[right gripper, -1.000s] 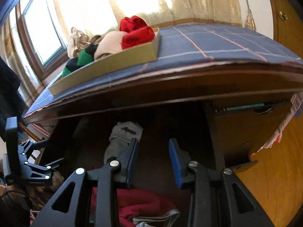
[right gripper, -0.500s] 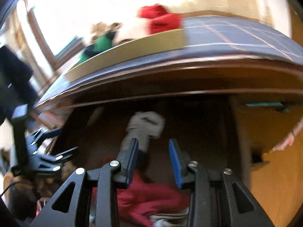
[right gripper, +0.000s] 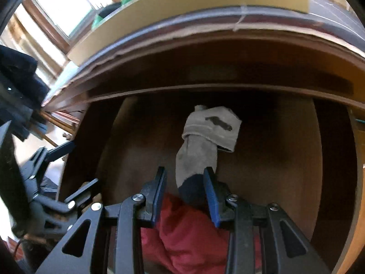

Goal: Take underwear out of drawer
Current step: 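Lower the right gripper into the drawer toward the grey sock, then grasp the grey sock with the right gripper and lift it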

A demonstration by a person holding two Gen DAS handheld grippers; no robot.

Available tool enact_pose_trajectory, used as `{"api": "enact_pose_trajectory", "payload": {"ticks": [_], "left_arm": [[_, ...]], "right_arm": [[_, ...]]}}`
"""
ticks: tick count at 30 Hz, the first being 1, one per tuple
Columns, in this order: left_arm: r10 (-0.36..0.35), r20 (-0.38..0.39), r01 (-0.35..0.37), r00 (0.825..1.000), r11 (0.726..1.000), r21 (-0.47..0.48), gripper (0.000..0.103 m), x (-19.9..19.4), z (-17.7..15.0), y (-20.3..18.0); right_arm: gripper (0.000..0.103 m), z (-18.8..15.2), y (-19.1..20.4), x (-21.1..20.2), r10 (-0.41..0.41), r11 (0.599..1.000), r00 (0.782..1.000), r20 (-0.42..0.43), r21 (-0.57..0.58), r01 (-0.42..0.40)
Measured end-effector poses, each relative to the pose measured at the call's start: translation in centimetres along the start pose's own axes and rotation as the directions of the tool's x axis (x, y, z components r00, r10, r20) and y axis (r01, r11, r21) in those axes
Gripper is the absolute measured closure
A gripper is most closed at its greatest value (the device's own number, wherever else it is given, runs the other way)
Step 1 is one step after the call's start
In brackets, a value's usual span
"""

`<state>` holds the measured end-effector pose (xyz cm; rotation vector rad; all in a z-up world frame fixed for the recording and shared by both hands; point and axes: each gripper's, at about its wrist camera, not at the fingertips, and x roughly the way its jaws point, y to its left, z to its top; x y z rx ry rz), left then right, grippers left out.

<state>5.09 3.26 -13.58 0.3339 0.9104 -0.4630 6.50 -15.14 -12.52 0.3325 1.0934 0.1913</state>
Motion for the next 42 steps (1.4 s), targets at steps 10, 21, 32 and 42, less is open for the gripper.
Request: {"api": "enact_pose_trajectory", "payload": {"ticks": [10,21,32,42], "left_arm": [[-0.003,0.007,0.003,1.000,1.000,0.002,0.002,-0.1,-0.1,0.0],[-0.001,0.009,0.001,1.000,1.000,0.003,0.002,-0.2,-0.2,-0.3],[0.002,0.010,-0.002,1.000,1.000,0.003,0.002,-0.3,-0.2,-0.3],[-0.002,0.009,0.002,1.000,1.000,0.001,0.002,-0.4,-0.1,0.0]], "right_arm": [[0.067,1.6,3.3,5.4,-0.216,0.936,0.967,-0.134,-0.310,0.166],[0.059,1.8,5.2,7.8,-0.359,0.803,0.932,-0.048,-0.526,0.282],[0.067,1.2,5.4,8.3,-0.379,0.791,0.921,-0.084,-0.547,0.276],[0.093,2.9,3.1,7.7,-0.289,0.850,0.937,-0.198,-0.503,0.156]]}}
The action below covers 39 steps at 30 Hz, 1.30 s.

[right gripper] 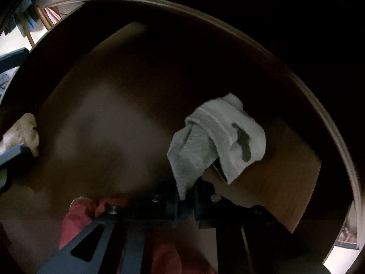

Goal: Take underwear out of drawer
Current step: 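Grasp the grey sock with the right gripper and lift it, then carry the grey sock into the tray and open the right gripper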

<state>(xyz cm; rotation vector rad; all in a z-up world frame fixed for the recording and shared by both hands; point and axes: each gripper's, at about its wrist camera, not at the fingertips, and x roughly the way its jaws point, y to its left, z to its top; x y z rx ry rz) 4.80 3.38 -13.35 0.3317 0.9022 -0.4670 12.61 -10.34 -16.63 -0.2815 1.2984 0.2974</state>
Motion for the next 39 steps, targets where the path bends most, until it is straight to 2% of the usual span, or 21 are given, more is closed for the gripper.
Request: {"api": "enact_pose_trajectory", "payload": {"ticks": [3,8,12,17,18,22,24,26,30,39], "left_arm": [[0.001,0.000,-0.001,1.000,1.000,0.000,0.002,0.0,0.0,0.0],[0.001,0.000,-0.001,1.000,1.000,0.000,0.002,0.0,0.0,0.0],[0.001,-0.004,-0.001,1.000,1.000,-0.001,0.002,0.0,0.0,0.1],[0.005,-0.005,-0.005,1.000,1.000,0.002,0.002,-0.1,-0.1,0.2],[0.006,-0.005,-0.006,1.000,1.000,0.002,0.002,-0.1,-0.2,0.2],[0.007,-0.004,-0.007,1.000,1.000,0.001,0.002,-0.2,-0.3,0.2],[0.006,-0.004,-0.006,1.000,1.000,0.002,0.002,-0.2,-0.2,0.2],[0.006,-0.003,-0.006,1.000,1.000,0.003,0.002,-0.2,-0.3,0.2],[0.001,-0.003,-0.001,1.000,1.000,0.002,0.002,-0.3,-0.2,0.3],[0.000,-0.001,0.000,1.000,1.000,0.002,0.002,-0.2,-0.3,0.3]], "right_arm": [[0.095,0.0,-2.3,-1.4,0.051,0.998,0.998,0.027,0.043,-0.052],[0.095,-1.5,-4.4,-6.1,0.095,0.990,0.985,0.141,0.095,-0.109],[0.096,-3.2,-6.1,-9.7,0.118,0.977,0.962,0.246,0.145,-0.157],[0.096,-5.2,-8.4,-14.2,0.150,0.954,0.920,0.362,0.190,-0.231],[0.096,-6.4,-8.3,-14.6,0.149,0.953,0.914,0.378,0.191,-0.234],[0.096,-7.5,-8.4,-18.3,0.141,0.949,0.887,0.441,0.197,-0.248],[0.096,-7.4,-6.1,-19.1,0.133,0.950,0.874,0.466,0.191,-0.247],[0.096,-7.5,-5.6,-20.2,0.126,0.953,0.860,0.494,0.181,-0.244],[0.096,-6.6,-4.1,-22.4,0.120,0.954,0.830,0.545,0.169,-0.249],[0.096,-2.2,-6.7,-28.0,0.002,0.966,0.758,0.652,0.196,-0.171]]}}
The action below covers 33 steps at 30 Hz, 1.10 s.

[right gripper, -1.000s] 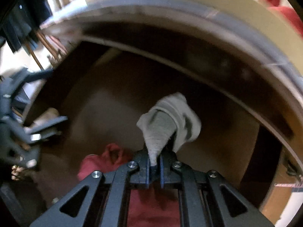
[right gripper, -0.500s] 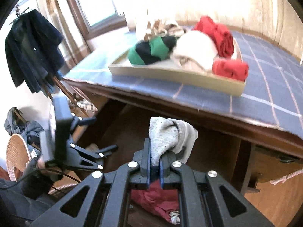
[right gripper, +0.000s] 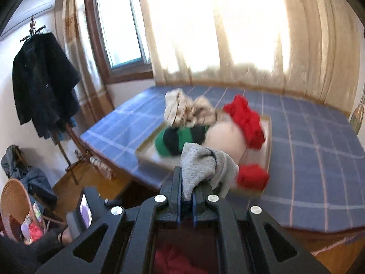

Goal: Take underwear out of drawer
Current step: 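Carry the grey sock into the tray and open the right gripper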

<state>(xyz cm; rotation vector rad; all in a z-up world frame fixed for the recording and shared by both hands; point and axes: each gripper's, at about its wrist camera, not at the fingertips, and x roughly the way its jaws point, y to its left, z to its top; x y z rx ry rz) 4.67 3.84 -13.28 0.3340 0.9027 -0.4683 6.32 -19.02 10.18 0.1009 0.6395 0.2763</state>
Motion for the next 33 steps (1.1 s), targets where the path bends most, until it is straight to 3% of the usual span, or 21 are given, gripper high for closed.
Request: {"api": "enact_pose_trajectory", "payload": {"ticks": [3,6,9,16,22,27,33], "left_arm": [[-0.001,-0.001,0.001,1.000,1.000,0.000,0.002,0.0,0.0,0.0],[-0.001,-0.001,0.001,1.000,1.000,0.000,0.002,0.1,0.1,-0.1],[-0.003,-0.002,0.003,1.000,1.000,0.000,0.002,0.1,0.1,0.0],[-0.013,0.003,0.013,1.000,1.000,-0.002,0.002,0.1,0.1,0.0],[-0.018,0.007,0.018,1.000,1.000,-0.005,0.002,0.0,0.1,0.2],[-0.012,0.005,0.012,1.000,1.000,-0.002,0.002,0.0,0.1,0.2],[-0.005,0.001,0.005,1.000,1.000,-0.001,0.002,0.1,0.1,-0.1]], "right_arm": [[0.096,2.3,-0.5,1.0,-0.009,1.000,1.000,0.021,0.019,0.009],[0.096,4.1,-0.5,3.1,0.046,0.998,0.999,-0.011,0.045,-0.045],[0.096,4.6,0.6,6.2,-0.005,1.000,0.999,-0.041,0.010,0.005],[0.096,2.5,2.1,14.6,-0.012,1.000,0.985,-0.174,0.024,0.016],[0.096,1.4,2.6,18.8,0.000,0.999,0.973,-0.230,0.049,0.012],[0.096,0.8,2.1,20.8,0.016,0.996,0.971,-0.239,0.092,0.006],[0.094,0.8,0.6,20.4,0.111,0.975,0.963,-0.246,0.212,-0.058]]}}
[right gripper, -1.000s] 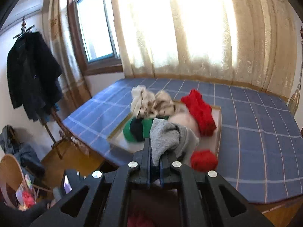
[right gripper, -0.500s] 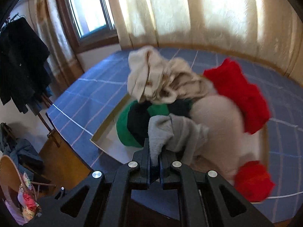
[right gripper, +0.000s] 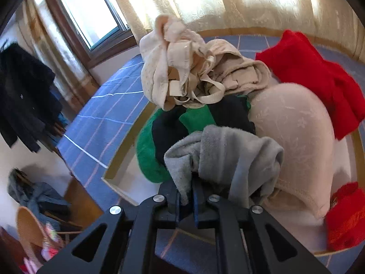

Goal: Take underwear out of drawer
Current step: 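Carry the grey sock into the tray and open the right gripper, then lower the right gripper into the drawer toward the red garment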

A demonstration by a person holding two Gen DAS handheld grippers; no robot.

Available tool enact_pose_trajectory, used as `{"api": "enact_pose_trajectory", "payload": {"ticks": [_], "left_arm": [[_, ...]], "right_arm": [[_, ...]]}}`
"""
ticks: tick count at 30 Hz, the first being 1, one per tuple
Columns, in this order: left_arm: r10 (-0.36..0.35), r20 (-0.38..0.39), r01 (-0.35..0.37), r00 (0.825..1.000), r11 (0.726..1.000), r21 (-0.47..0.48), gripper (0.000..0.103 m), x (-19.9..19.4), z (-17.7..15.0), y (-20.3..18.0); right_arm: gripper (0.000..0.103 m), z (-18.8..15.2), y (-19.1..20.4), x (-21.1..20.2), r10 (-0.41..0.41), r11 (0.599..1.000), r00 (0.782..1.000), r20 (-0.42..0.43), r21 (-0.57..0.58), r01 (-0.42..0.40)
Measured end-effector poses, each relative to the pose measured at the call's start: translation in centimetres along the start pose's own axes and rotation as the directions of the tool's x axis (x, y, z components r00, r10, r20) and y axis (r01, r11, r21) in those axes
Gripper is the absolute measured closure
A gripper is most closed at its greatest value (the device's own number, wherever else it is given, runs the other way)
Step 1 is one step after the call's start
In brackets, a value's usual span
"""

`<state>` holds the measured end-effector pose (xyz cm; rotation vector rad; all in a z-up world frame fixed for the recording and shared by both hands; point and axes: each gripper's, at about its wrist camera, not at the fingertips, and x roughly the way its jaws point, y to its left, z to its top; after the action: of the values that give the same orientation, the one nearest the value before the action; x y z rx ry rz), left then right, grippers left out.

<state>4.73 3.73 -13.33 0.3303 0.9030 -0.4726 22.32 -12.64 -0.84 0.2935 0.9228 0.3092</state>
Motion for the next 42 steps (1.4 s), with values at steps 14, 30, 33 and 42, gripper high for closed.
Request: {"api": "enact_pose_trajectory", "payload": {"ticks": [14,30,33,42], "left_arm": [[0.011,-0.007,-0.011,1.000,1.000,0.002,0.002,0.1,0.0,0.0],[0.025,-0.015,-0.024,1.000,1.000,0.006,0.002,0.1,0.0,-0.2],[0.029,-0.017,-0.029,0.999,1.000,0.007,0.002,0.1,0.0,-0.2],[0.027,-0.015,-0.027,1.000,1.000,0.007,0.002,0.1,0.0,-0.2]], "right_arm": [[0.043,-4.4,-3.4,-9.5,0.277,0.938,0.934,0.225,0.146,-0.314],[0.043,-19.6,-9.4,-11.6,0.147,0.955,0.971,0.191,0.227,-0.189],[0.043,-20.9,-10.5,-11.5,0.140,0.947,0.973,0.182,0.263,-0.186],[0.043,-23.0,-11.8,-12.2,0.031,0.967,0.993,0.112,0.247,-0.058]]}}
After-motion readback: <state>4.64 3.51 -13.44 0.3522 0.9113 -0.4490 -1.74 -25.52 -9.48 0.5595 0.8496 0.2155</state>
